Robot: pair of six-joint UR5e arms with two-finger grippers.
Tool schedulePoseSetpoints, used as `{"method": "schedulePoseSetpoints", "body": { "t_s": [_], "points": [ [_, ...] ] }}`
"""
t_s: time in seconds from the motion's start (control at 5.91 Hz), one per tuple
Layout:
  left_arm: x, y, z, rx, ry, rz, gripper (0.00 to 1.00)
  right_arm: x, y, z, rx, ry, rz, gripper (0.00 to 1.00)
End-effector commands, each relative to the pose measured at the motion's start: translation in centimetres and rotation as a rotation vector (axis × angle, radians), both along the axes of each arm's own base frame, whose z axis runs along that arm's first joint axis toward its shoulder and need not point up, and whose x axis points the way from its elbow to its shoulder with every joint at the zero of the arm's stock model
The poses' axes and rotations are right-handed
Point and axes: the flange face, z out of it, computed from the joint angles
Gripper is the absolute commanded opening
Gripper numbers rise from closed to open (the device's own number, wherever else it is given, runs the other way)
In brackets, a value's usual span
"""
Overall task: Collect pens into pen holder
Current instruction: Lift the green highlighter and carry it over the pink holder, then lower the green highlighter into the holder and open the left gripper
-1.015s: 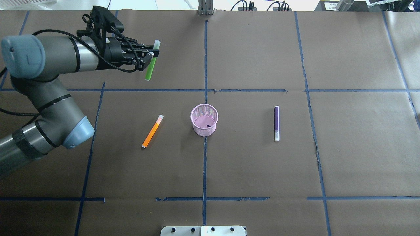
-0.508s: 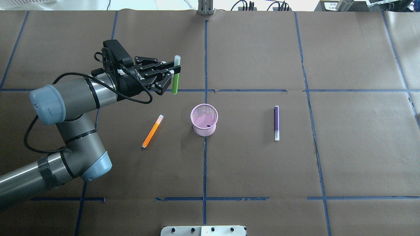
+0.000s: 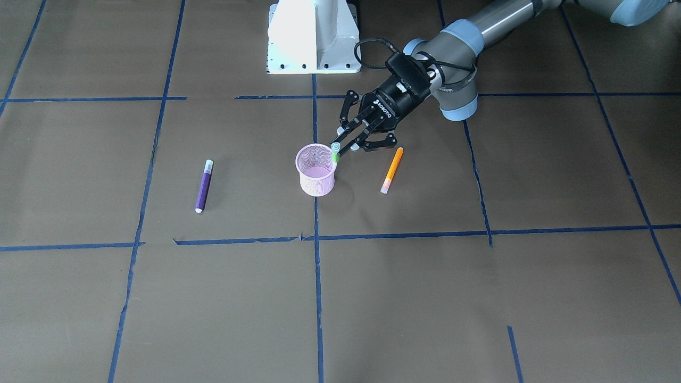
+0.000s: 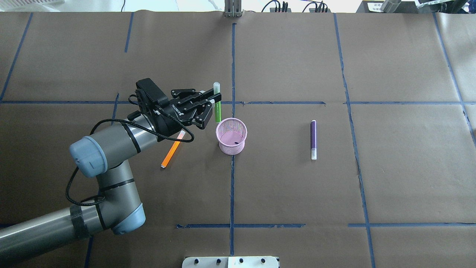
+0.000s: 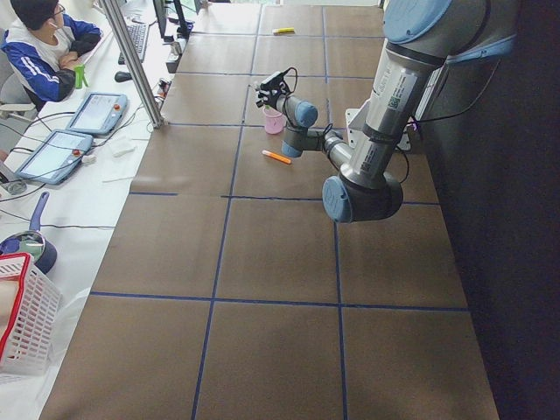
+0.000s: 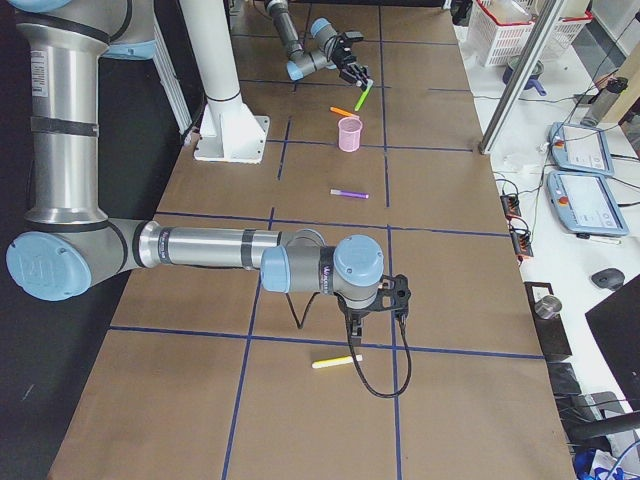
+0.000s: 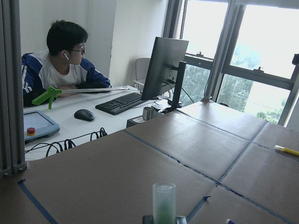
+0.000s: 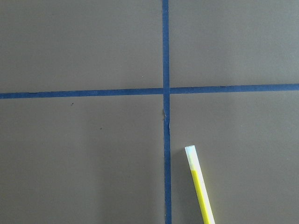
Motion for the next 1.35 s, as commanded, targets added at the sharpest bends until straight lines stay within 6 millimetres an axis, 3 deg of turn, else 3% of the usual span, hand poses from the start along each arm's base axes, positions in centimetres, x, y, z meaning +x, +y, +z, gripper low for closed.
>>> {"method": "schedulePoseSetpoints", "body": {
  "t_s": [0.0,0.68,0.85,1.02,1.18],
  "points": [
    [1.8,1.3,-0.5,-0.010,0.025,-0.003,0.00,0.0,0.0,0.1,-0.002,0.000,0.000,1.00],
    [4.4,1.3,1.0,-0.032,-0.017,0.006,0.01,0.0,0.1,0.2,-0.004,-0.002,-0.001,1.00],
    [5.1,2.2,0.9,-0.048,-0.005,-0.014,0.16,0.0,0.1,0.2,-0.004,-0.002,-0.001,1.00],
    [5.4,2.6,0.8,-0.056,-0.003,-0.021,0.40,0.0,0.1,0.3,-0.006,-0.002,-0.001,1.00],
    [5.6,2.6,0.5,-0.055,-0.003,-0.022,0.79,0.0,0.1,0.4,-0.009,-0.002,-0.001,1.00]
  ]
}}
